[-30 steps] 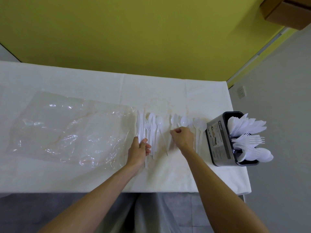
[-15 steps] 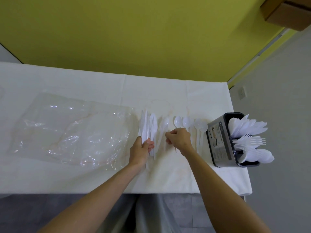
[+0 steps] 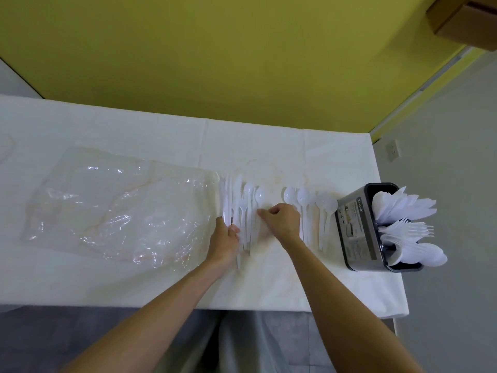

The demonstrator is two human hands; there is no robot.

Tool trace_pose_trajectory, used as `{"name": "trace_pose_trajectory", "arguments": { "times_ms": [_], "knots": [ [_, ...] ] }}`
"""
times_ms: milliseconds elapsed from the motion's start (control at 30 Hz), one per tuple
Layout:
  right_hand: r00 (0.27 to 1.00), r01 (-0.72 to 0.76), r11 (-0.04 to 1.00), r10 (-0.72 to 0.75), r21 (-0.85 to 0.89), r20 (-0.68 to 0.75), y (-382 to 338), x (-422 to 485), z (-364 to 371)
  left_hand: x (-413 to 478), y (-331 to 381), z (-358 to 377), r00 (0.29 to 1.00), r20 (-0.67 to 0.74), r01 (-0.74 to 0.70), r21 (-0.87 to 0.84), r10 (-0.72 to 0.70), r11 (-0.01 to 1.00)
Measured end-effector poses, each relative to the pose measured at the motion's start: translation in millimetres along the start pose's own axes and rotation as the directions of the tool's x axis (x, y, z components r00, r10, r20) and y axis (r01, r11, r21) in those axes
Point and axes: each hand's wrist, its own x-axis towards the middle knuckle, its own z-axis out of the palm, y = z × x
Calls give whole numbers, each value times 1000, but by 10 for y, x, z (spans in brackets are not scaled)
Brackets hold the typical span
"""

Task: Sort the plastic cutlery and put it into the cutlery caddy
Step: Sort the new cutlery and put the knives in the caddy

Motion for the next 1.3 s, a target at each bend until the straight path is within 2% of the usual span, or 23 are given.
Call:
{"name": "trace_pose_trajectory", "arguments": {
  "times_ms": [133, 267, 367, 433, 500, 633, 800, 933, 1033, 1100, 1200, 1300],
  "knots": [
    [1000, 2, 994, -2, -106, 4, 14, 2, 40, 34, -89, -48, 1000, 14, -14, 8, 14, 1000],
    [992, -49, 982, 27, -181, -125, 154, 40, -187, 27, -83, -51, 998, 42, -36, 10, 35, 999],
    [981, 16, 979, -55, -204, -187, 140, -28, -210, 9, -71, -55, 998, 50, -51, 30, 49, 998],
    [985, 81, 979, -107, -188, -132, 33, -75, -84, -7, -69, -54, 998, 46, -49, 18, 48, 999],
    [994, 103, 975, -108, -199, -15, -55, -102, 78, -21, -75, -59, 998, 36, -46, 3, 46, 999],
    [999, 12, 1000, -11, -29, 51, -65, -60, 162, -24, -75, -102, 999, 5, -51, 12, 51, 999],
    [998, -69, 970, 64, 233, 30, -77, -73, -56, -40, -56, -114, 998, 23, -53, -8, 53, 999],
    [986, -60, 938, 3, 342, 166, -162, -154, -55, -98, 8, -86, 996, 63, -69, 23, 67, 997],
    [998, -6, 952, -13, 306, 60, -188, -159, 43, -101, 20, -96, 997, 58, -59, 17, 58, 998],
    [999, 13, 983, -5, 185, -48, -163, -138, 116, -86, 6, -144, 999, 23, -41, 15, 41, 999],
    [1000, 9, 1000, -9, -26, -11, -108, -140, 197, -61, -45, -232, 999, 16, -37, 66, 36, 997],
    [1000, -6, 1000, 6, -6, 10, -78, -167, 177, -40, -91, -257, 999, 41, -24, 82, 21, 996]
  ]
}}
